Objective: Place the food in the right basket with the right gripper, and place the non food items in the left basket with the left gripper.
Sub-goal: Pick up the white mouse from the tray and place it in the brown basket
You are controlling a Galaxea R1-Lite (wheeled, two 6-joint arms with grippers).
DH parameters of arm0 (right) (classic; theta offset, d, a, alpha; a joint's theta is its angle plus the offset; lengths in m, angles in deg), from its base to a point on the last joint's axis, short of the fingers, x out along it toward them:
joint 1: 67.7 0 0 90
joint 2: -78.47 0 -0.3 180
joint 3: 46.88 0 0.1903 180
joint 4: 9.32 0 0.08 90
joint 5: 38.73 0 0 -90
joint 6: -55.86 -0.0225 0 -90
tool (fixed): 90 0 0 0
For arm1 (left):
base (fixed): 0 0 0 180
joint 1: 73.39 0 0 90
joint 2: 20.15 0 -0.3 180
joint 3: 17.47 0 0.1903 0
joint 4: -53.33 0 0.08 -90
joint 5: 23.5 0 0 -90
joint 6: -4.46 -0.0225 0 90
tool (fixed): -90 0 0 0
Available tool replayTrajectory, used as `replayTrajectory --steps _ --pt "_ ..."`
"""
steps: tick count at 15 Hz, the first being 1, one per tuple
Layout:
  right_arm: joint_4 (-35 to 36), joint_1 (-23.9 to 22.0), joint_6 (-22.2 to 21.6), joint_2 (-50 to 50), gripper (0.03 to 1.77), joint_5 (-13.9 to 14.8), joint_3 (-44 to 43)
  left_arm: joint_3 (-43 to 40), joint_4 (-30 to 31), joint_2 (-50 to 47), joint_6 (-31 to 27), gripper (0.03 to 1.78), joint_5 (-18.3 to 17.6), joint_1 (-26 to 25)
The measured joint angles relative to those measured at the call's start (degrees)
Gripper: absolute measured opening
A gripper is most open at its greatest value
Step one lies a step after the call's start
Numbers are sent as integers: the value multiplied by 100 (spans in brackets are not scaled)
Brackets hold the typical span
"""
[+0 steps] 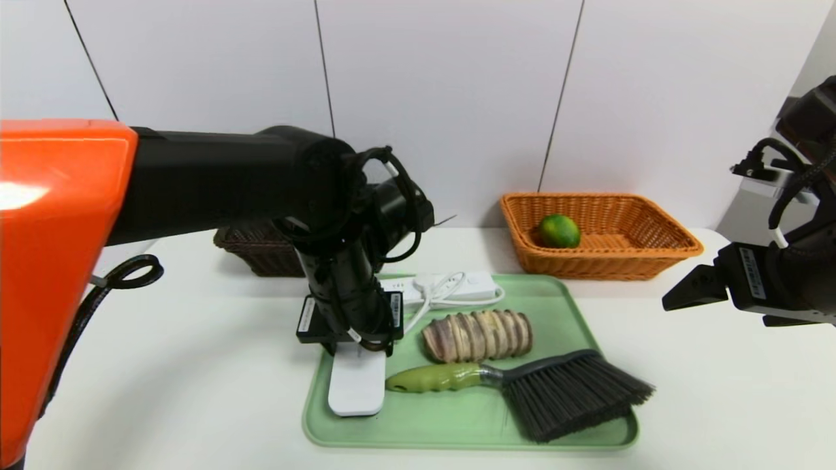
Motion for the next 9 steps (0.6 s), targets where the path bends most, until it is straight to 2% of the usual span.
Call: replayTrajectory --steps 3,5,9 --pt "2 0 0 0 171 -2 0 361 -172 -467 -206 97 46 -30" --pt "2 0 0 0 171 0 -7 441 16 -957 -667 97 157 -261" --pt "2 0 20 -9 171 -2 -11 477 1106 -1635 -1370 97 240 -1458"
